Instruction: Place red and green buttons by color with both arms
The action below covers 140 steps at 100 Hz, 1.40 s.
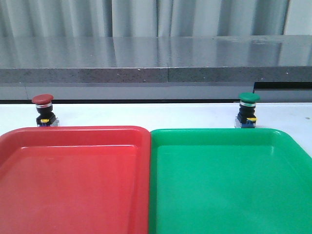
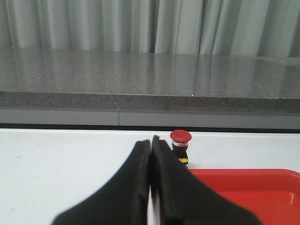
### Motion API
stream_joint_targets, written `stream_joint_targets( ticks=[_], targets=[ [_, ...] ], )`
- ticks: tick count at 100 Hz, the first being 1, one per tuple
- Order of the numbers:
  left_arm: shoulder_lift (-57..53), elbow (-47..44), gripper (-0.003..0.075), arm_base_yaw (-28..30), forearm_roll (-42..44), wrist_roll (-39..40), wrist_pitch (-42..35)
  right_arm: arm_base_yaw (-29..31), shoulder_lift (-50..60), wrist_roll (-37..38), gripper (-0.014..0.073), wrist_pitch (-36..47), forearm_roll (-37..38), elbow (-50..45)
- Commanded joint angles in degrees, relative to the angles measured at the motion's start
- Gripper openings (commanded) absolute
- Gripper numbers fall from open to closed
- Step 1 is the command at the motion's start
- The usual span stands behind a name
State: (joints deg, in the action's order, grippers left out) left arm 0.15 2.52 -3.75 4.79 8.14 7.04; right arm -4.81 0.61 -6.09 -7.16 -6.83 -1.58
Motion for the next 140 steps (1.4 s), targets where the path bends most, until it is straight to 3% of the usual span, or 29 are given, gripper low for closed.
stream_joint_targets(
  ticks=[1,44,59,99,109,128,135,140],
  targets=[
    [3.7,7.0,-0.0019,0.0,-1.5,0.6,0.2,0.2,1.2,-0.2,-0.0110,5.0,-0.1,0.8],
    [28.4,36.4,-0.0019,0.0,-3.5,0.6,29.0,0.2,1.2,-0.2,-0.0110,5.0,-0.1,0.8],
    [34.1,41.1,-0.0019,0.0,-4.8,0.6,32.2,0.2,1.2,-0.2,-0.0110,5.0,-0.1,0.8],
    [38.0,41.4,-0.0008,0.0,-4.8,0.6,32.9,0.2,1.2,-0.2,-0.0110,5.0,-0.1,0.8],
    [38.0,41.4,0.0094,0.0,-4.8,0.6,32.9,0.2,1.2,-0.2,-0.0110,5.0,-0.1,0.8],
    [38.0,41.4,0.0528,0.0,-4.8,0.6,32.9,0.2,1.2,-0.2,-0.0110,5.0,-0.1,0.8],
    [38.0,41.4,0.0604,0.0,-4.8,0.6,32.9,0.2,1.2,-0.2,-0.0110,5.0,-0.1,0.8],
    [38.0,41.4,0.0610,0.0,-4.8,0.6,32.9,0.2,1.2,-0.2,-0.0110,5.0,-0.1,0.8]
  ],
)
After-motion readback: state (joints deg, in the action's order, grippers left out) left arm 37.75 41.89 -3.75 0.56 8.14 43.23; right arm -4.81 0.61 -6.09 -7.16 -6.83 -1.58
